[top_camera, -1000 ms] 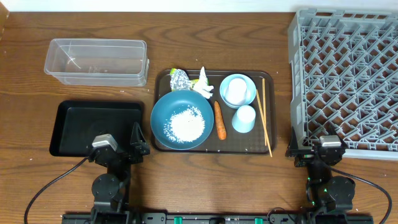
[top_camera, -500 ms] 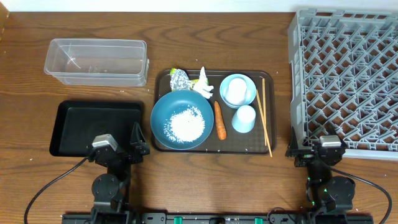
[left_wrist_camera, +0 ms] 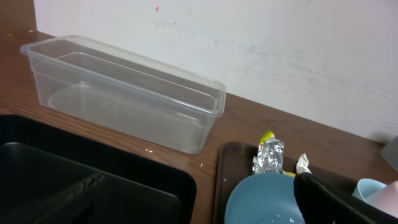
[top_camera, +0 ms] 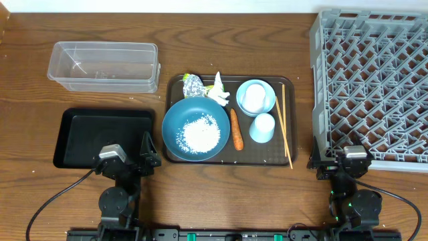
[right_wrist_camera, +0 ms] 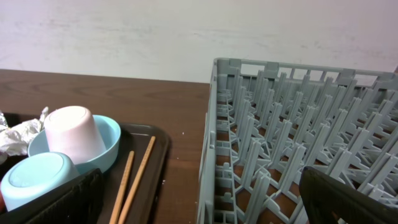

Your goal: Sort waste into correct bins and load items into the dishwasher rack

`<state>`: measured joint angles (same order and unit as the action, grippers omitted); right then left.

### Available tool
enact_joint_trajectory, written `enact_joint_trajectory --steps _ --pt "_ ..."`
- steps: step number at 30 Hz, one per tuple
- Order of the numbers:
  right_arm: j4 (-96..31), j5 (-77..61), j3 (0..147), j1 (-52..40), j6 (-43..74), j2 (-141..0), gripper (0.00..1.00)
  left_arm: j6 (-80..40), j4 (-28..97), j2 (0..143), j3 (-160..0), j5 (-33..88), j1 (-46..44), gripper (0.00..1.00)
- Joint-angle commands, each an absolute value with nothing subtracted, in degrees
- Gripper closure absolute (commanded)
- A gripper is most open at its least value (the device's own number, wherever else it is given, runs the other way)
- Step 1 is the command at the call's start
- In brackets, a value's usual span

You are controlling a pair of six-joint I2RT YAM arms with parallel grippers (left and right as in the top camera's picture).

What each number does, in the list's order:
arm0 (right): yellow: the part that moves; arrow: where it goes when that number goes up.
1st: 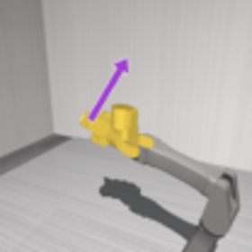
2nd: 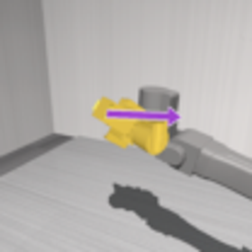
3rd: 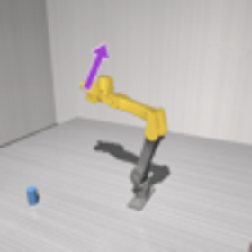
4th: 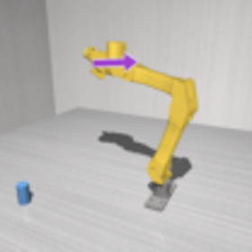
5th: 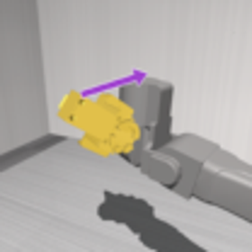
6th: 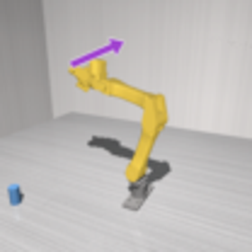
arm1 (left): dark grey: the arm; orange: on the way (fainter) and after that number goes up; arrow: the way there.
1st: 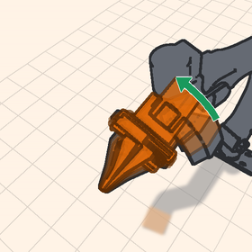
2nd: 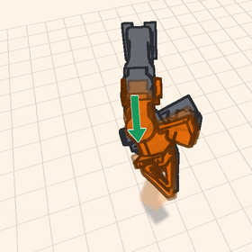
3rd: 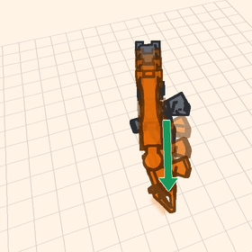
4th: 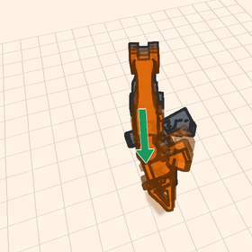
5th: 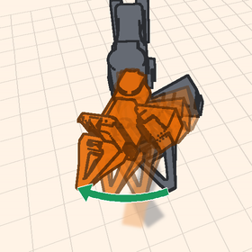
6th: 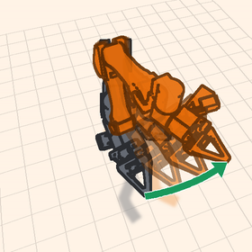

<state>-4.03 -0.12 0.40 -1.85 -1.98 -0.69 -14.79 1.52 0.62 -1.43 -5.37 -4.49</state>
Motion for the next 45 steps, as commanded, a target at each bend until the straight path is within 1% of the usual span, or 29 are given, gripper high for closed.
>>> enact_joint_trajectory --steps 1,28,31,33,35,37,39,40,42,43,45 --pt "-4.3 0.6 0.3 -2.2 -2.7 -0.3 0.01 -14.7 3.6 0.2 -0.2 -6.7 -4.2 0.02" --pt "-4.3 0.6 0.3 -2.2 -2.7 -0.3 0.01 -14.7 3.6 0.3 -0.2 -6.7 -4.2 0.02" --pt "-4.2 -1.8 0.3 -2.2 -1.7 -0.3 0.01 -14.7 3.6 0.2 -0.2 -6.7 -4.2 0.02" --pt "-3.9 -4.4 0.3 -2.3 2.2 -0.3 0.01 -14.7 3.6 0.2 -0.2 -6.7 -4.2 0.02" --pt "-3.5 -8.6 0.3 -2.3 10.4 -0.3 0.01 -14.7 3.6 0.3 -0.2 -6.7 -4.2 0.02" --pt "-3.2 -13.1 0.3 -2.3 21.6 -0.3 0.01 -14.7 3.6 0.2 -0.2 -6.7 -4.2 0.02" --pt "-2.8 -18.8 0.3 -2.3 35.6 -0.3 0.01 -14.7 3.6 0.3 -0.2 -6.7 -4.2 0.02" --pt "-2.6 -22.9 0.3 -2.3 43.2 -0.3 0.01 -14.7 3.6 0.2 -0.2 -6.7 -4.2 0.02" --pt "-2.5 -31.6 0.3 -2.3 53.5 -0.3 0.01 -14.7 3.6 0.3 -0.2 -6.7 -4.2 0.02" --pt "-2.5 -34.4 0.3 -2.3 56.1 -0.3 0.01 -14.7 3.6 0.2 -0.2 -6.7 -4.2 0.02" --pt "-2.4 -35.2 0.3 -2.3 60.9 -0.3 0.01 -14.7 3.6 0.2 -0.2 -6.7 -4.2 0.02"
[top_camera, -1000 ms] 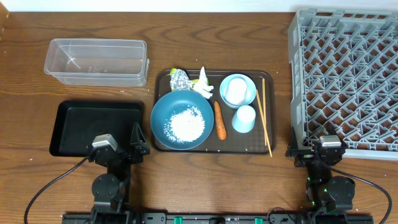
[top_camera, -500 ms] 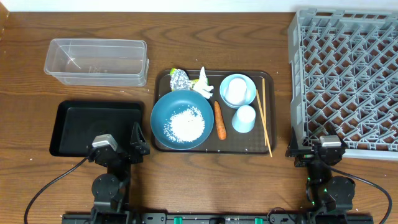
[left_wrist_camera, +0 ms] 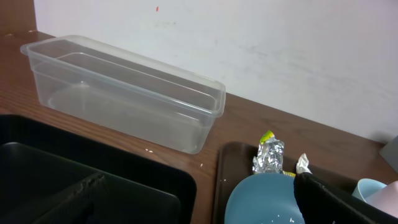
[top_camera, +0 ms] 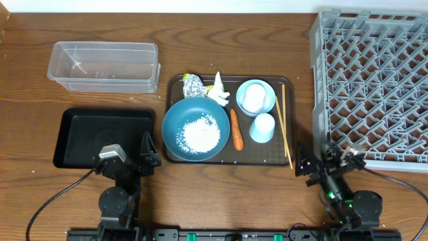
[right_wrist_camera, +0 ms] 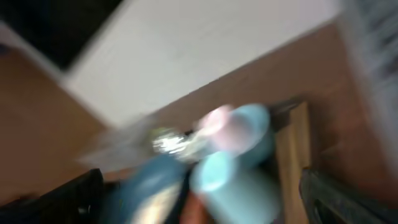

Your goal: Sort waste into correct bins and load items into the dishwasher rack

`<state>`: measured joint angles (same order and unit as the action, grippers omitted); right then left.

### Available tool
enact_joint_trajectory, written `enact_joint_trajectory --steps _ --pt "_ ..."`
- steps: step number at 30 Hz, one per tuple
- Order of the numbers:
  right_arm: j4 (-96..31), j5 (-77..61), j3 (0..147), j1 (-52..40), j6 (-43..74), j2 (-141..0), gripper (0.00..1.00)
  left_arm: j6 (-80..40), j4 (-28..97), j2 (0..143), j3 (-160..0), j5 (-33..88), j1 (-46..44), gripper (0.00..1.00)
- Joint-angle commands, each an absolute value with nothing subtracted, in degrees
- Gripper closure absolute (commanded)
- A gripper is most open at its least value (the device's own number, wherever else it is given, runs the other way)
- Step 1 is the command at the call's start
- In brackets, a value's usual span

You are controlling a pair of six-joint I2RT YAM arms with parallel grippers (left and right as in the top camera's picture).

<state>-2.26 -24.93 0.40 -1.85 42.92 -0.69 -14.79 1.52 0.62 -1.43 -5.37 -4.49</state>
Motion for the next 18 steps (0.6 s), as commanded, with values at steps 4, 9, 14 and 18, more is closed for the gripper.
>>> enact_joint_trajectory --steps 4,9,14,18 --pt "-1.5 -37.6 0.3 -2.3 64.7 -0.3 0.01 -14.7 3.6 0.2 -0.2 -6.7 -4.2 0.02" --pt "4.1 -45.8 0.4 -2.3 58.6 -0.3 0.01 -14.7 3.6 0.2 -0.2 -6.7 -4.2 0.02" --pt "3.9 -49.6 0.8 -2.3 55.0 -0.3 0.01 -14.7 3.6 0.2 -0.2 -6.7 -4.2 0.02" --pt "3.9 -49.3 0.8 -2.2 53.8 -0.4 0.01 -14.7 3.6 0.2 -0.2 -6.7 -4.2 0.02"
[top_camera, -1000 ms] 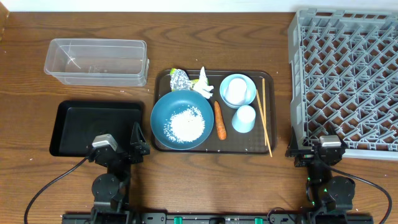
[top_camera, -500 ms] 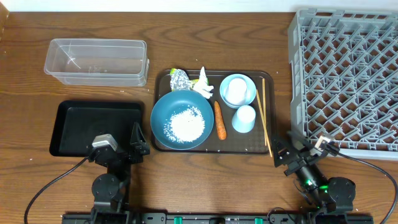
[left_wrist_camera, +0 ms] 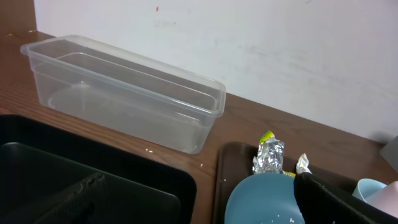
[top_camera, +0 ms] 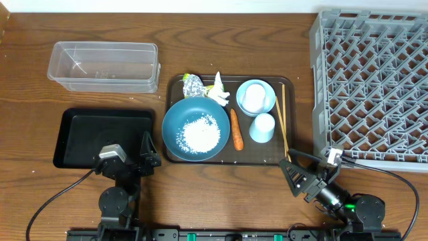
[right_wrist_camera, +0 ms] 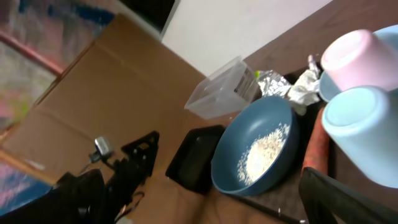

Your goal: Sort waste into correct bins and load items into the dishwasher rack

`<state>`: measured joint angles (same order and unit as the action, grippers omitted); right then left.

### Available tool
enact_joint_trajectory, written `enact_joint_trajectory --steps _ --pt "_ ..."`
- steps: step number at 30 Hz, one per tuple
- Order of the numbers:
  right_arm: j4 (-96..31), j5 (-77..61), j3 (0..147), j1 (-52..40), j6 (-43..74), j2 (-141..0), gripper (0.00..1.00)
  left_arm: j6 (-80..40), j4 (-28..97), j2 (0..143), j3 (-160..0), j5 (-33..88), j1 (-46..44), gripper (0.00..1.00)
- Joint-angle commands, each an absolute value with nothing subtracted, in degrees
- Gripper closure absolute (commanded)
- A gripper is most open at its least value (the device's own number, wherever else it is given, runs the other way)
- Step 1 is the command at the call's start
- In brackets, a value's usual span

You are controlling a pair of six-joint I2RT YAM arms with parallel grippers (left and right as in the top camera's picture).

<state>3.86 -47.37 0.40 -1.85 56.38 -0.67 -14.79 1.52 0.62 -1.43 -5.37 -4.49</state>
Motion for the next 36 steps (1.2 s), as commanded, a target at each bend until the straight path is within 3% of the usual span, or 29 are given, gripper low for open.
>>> enact_joint_trajectory --steps 1,13,22,31,36 --pt "3.9 -48.9 0.8 -2.2 52.9 -0.4 0.01 -14.7 3.6 0.2 -0.2 -6.7 -4.2 0.02" --pt "-3.5 -28.9 0.9 0.1 34.3 -2.8 0.01 -14.7 3.6 0.2 -0.2 -6.7 -4.2 0.02" --pt "-4.4 8.5 0.8 0.1 31.7 -3.9 0.01 -14.7 3.6 0.3 -0.2 -6.7 -4.2 0.02" --pt "-4.1 10.9 0.8 0.1 20.2 -4.1 0.01 -14.7 3.6 0.3 -0.2 -6.7 -4.2 0.02" --pt "-4.5 8.5 0.8 0.1 2.9 -4.1 0.01 -14.7 3.6 0.2 -0.2 -6.7 -4.2 0.02"
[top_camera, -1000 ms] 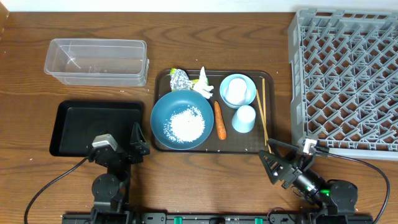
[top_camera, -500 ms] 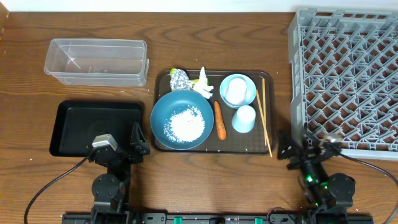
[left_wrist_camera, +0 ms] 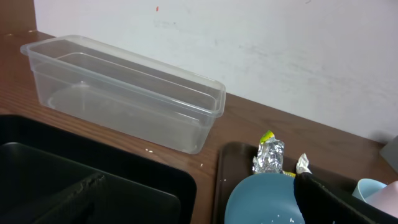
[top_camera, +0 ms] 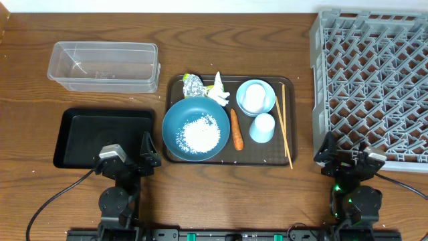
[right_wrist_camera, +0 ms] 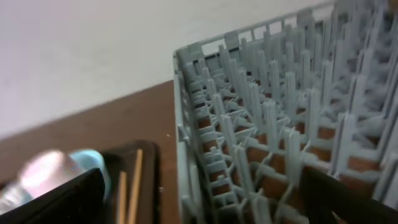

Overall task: Sort waste into correct bins and load items into the dishwasher rack
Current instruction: 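Move the left gripper toward the blue bowl of rice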

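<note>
A brown tray (top_camera: 267, 155) holds a blue plate (top_camera: 196, 132) with rice, a carrot (top_camera: 237, 129), a foil ball (top_camera: 193, 85), crumpled paper (top_camera: 218, 92), a blue bowl (top_camera: 266, 90) with a pale cup (top_camera: 253, 98) in it, an upturned blue cup (top_camera: 262, 127) and chopsticks (top_camera: 285, 124). The grey dishwasher rack (top_camera: 374, 80) lies at the right. My left gripper (top_camera: 127, 163) stands open at the front of the black bin (top_camera: 100, 134), holding nothing. Also open and holding nothing, my right gripper (top_camera: 348, 159) is at the rack's front left corner, facing the rack (right_wrist_camera: 280, 124).
A clear plastic bin (top_camera: 103, 65) stands at the back left, behind the black bin. The left wrist view shows the clear bin (left_wrist_camera: 124, 93), the foil ball (left_wrist_camera: 268, 155) and the plate's edge (left_wrist_camera: 261, 199). A white wall runs behind the table.
My right gripper was leaning left by the tray's front right corner, looking over the plate. Now it is back at the rack's front left corner, facing the rack. The left arm has not moved.
My right gripper first stood open at the rack's front left corner, facing the rack. Then it was turned left, its view blurred, and after that nearer the tray. Now it faces the rack again. Nothing on the tray has moved, and the left arm stayed still.
</note>
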`<state>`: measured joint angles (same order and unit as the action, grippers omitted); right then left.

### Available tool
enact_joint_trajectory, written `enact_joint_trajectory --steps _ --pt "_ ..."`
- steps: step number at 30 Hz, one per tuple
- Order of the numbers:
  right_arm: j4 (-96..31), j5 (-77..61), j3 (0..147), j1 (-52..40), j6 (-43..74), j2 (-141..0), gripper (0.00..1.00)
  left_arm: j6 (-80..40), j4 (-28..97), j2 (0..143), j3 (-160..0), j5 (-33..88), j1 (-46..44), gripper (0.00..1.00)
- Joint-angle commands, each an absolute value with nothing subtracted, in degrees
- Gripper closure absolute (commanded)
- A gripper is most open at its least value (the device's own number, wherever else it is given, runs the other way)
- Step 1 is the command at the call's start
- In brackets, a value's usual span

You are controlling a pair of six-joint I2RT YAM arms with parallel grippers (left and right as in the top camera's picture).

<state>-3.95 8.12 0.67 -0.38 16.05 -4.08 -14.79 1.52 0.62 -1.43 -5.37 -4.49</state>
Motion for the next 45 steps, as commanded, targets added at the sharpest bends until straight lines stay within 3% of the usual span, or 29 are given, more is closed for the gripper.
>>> enact_joint_trajectory --steps 1,24,32,40,45 --pt "-4.5 8.4 0.8 0.1 -0.5 -4.2 0.01 -14.7 3.6 0.3 -0.2 -6.7 -4.2 0.02" --pt "-4.4 9.0 0.8 0.1 -2.7 -4.2 0.01 -15.2 3.4 0.2 -0.2 -6.5 -4.2 0.02" --pt "-4.4 9.0 0.8 0.1 -2.7 -4.2 0.01 -50.5 2.3 0.3 -0.3 35.3 -4.3 0.02" --pt "-4.4 9.0 0.8 0.1 -2.7 -4.2 0.01 -55.2 -3.9 0.3 -0.6 47.9 -4.3 0.02" --pt "-4.4 9.0 0.8 0.1 -2.7 -4.2 0.01 -54.3 2.8 2.0 -6.0 49.5 -4.3 0.02"
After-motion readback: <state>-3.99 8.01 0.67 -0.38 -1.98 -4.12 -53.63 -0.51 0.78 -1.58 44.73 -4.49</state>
